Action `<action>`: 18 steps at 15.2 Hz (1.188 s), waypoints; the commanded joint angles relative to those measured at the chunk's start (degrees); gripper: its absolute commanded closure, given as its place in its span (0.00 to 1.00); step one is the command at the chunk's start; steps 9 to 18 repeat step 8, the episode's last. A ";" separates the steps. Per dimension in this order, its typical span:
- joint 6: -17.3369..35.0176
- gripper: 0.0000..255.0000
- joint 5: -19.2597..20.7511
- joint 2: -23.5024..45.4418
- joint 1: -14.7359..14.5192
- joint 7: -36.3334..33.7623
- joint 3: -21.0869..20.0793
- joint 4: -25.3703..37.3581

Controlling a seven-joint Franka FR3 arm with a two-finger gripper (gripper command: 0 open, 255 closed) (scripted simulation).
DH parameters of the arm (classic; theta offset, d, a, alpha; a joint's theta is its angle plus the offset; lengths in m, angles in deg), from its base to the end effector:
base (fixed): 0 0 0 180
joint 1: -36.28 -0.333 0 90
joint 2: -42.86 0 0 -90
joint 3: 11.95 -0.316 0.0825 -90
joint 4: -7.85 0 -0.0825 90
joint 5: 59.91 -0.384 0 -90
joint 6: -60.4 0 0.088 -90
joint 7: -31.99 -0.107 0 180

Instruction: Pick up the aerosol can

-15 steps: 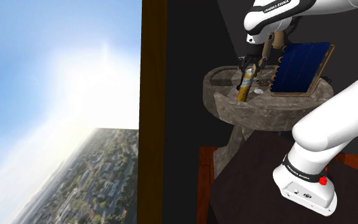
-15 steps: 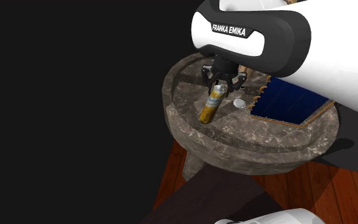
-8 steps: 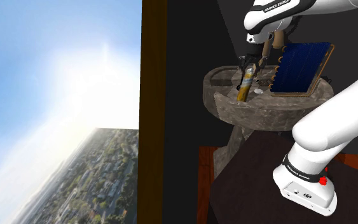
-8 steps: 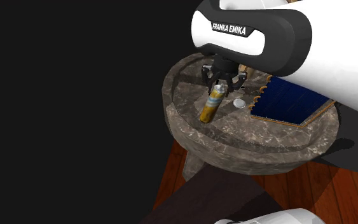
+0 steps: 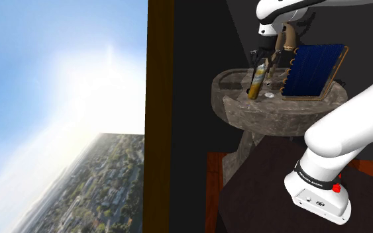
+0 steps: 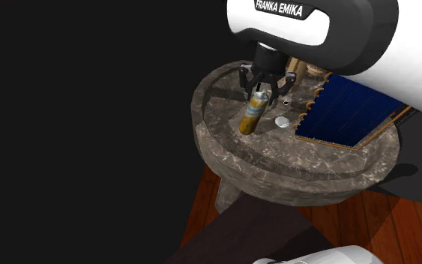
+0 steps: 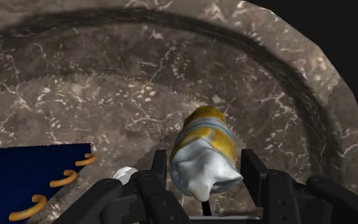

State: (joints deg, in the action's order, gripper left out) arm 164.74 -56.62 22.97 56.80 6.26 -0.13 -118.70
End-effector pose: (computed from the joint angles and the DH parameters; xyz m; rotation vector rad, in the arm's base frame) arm 0.3710 -0.2490 0.5130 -2.7531 1.4762 0.0717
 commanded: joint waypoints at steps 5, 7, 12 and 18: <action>-4.74 1.00 -0.08 -0.28 -0.07 0.01 -0.19 4.48; -5.63 1.00 -0.10 -0.29 -0.09 0.01 -0.23 5.35; -5.63 1.00 -0.11 -0.28 -0.09 0.01 -0.23 5.36; -5.63 1.00 -0.11 -0.28 -0.09 0.01 -0.23 5.36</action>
